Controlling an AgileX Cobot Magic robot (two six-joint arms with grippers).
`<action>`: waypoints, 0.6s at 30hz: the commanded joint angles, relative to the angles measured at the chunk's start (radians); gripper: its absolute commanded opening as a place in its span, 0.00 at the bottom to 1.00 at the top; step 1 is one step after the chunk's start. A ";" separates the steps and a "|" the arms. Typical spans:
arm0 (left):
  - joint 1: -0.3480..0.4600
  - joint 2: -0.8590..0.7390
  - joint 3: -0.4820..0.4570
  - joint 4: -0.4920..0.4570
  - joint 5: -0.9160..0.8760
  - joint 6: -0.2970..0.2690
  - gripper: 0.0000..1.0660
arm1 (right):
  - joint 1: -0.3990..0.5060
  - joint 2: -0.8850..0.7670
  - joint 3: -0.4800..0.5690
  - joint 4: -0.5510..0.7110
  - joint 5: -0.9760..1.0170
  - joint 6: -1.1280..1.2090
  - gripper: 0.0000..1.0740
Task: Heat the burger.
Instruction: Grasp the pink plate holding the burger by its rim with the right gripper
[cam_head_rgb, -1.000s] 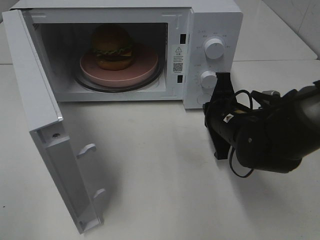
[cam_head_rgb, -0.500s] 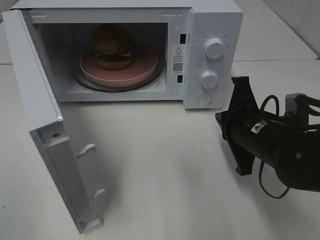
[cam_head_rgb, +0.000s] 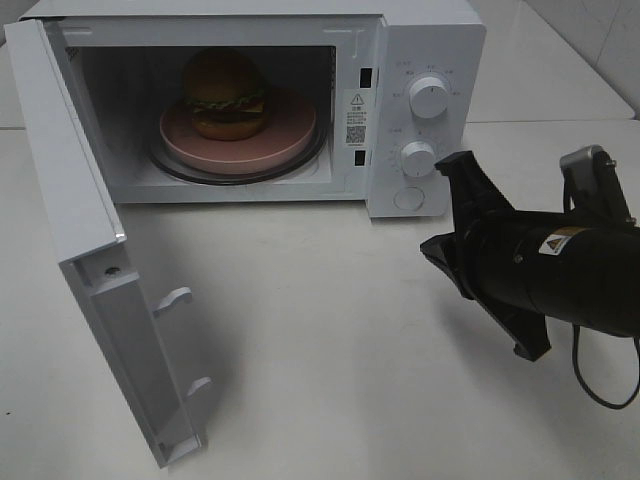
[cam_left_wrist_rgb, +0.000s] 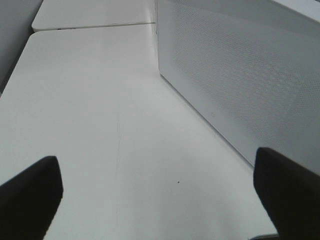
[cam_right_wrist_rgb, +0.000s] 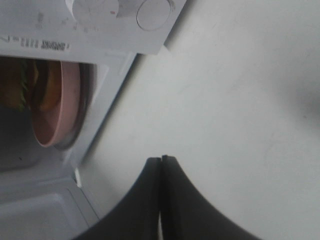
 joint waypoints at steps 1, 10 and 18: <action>0.004 -0.021 0.002 -0.001 -0.011 -0.003 0.92 | 0.000 -0.030 -0.013 -0.024 0.118 -0.161 0.00; 0.004 -0.021 0.002 -0.001 -0.011 -0.003 0.92 | 0.000 -0.036 -0.132 -0.156 0.463 -0.454 0.00; 0.004 -0.021 0.002 -0.001 -0.011 -0.003 0.92 | 0.000 -0.039 -0.303 -0.491 0.920 -0.531 0.02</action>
